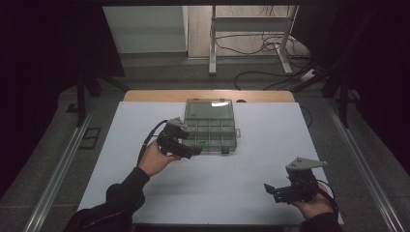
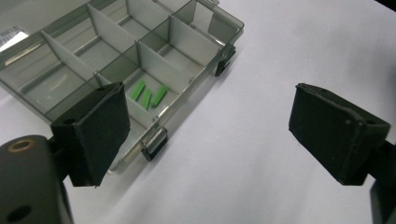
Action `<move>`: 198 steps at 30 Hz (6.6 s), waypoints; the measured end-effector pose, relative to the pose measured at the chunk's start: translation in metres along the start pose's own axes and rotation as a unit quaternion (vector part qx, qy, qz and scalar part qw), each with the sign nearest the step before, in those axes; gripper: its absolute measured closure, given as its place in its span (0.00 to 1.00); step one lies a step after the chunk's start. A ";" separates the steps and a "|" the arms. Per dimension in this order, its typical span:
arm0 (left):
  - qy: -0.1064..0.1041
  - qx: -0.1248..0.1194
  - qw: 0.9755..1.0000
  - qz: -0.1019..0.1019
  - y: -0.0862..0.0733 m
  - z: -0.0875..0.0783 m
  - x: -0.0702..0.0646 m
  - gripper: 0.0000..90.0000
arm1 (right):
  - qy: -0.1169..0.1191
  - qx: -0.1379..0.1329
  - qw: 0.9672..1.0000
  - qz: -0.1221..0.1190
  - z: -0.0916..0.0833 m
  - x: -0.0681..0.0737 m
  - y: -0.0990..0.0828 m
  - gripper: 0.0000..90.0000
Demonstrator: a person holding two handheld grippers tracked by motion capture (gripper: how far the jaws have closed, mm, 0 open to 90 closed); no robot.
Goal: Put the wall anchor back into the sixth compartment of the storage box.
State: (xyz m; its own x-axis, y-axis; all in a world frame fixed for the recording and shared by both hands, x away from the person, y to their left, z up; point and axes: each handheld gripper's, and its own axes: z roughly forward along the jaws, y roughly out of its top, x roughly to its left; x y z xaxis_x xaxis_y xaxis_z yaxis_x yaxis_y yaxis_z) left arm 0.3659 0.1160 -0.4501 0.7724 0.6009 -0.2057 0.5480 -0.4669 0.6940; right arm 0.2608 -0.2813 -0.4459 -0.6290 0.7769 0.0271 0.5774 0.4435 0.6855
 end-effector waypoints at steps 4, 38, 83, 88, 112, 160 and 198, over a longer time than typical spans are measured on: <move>-0.003 0.001 1.000 -0.004 -0.005 -0.004 0.000 0.13 | 0.000 0.000 1.000 -0.001 0.000 0.000 0.000 0.00; 0.045 -0.030 0.999 0.005 -0.035 -0.049 -0.010 0.02 | 0.001 -0.003 1.000 -0.001 -0.001 0.000 0.000 0.00; 0.074 -0.058 0.996 -0.008 -0.073 -0.083 -0.023 0.02 | 0.003 -0.011 1.000 0.003 -0.002 -0.001 0.000 0.00; 0.076 -0.064 0.995 -0.012 -0.077 -0.088 -0.024 0.02 | 0.003 -0.012 1.000 0.003 -0.002 -0.001 0.000 0.00; 0.103 -0.078 0.991 -0.035 -0.098 -0.109 -0.022 0.01 | 0.003 -0.011 1.000 0.003 -0.002 -0.001 0.000 0.00; 0.144 -0.092 0.983 -0.064 -0.139 -0.148 -0.023 0.02 | 0.003 -0.011 1.000 0.005 -0.002 -0.001 0.000 0.00; 0.167 -0.073 0.979 -0.093 -0.180 -0.175 -0.025 0.00 | 0.002 -0.007 1.000 0.006 -0.002 -0.001 0.000 0.00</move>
State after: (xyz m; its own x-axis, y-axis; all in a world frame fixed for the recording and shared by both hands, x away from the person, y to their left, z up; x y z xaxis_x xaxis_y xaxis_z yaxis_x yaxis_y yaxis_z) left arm 0.1914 0.2982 -0.4491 0.5030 0.8562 -0.1178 0.5987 -0.2469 0.7619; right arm 0.2605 -0.2828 -0.4448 -0.6238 0.7806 0.0389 0.5781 0.4273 0.6951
